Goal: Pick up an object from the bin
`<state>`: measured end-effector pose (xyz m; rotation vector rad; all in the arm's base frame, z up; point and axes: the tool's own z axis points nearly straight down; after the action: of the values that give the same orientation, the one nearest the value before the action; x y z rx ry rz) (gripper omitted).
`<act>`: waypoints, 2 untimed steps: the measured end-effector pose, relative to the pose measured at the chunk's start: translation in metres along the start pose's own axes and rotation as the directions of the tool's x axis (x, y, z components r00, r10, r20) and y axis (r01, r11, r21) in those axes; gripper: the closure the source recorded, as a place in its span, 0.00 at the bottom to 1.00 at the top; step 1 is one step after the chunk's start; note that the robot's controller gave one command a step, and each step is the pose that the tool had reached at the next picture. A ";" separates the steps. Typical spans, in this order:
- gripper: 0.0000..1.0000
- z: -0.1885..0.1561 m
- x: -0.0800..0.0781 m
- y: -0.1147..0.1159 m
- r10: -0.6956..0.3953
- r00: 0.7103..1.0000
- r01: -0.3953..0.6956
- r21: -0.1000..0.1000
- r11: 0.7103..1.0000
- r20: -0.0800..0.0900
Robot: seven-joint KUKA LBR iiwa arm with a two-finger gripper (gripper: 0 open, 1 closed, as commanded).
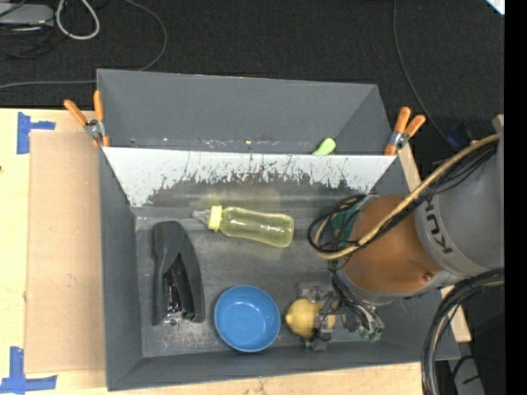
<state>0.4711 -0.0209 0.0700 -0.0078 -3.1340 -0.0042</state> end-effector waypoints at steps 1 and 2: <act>1.00 -0.011 0.002 0.000 -0.001 1.000 0.001 -0.001 1.000 -0.007; 1.00 -0.027 0.001 0.000 -0.003 1.000 0.003 -0.001 1.000 -0.004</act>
Offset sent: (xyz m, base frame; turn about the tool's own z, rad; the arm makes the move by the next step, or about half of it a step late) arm -0.0015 0.0001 0.0280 -0.0010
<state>0.4700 -0.0208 0.0971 -0.0025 -3.1297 -0.0051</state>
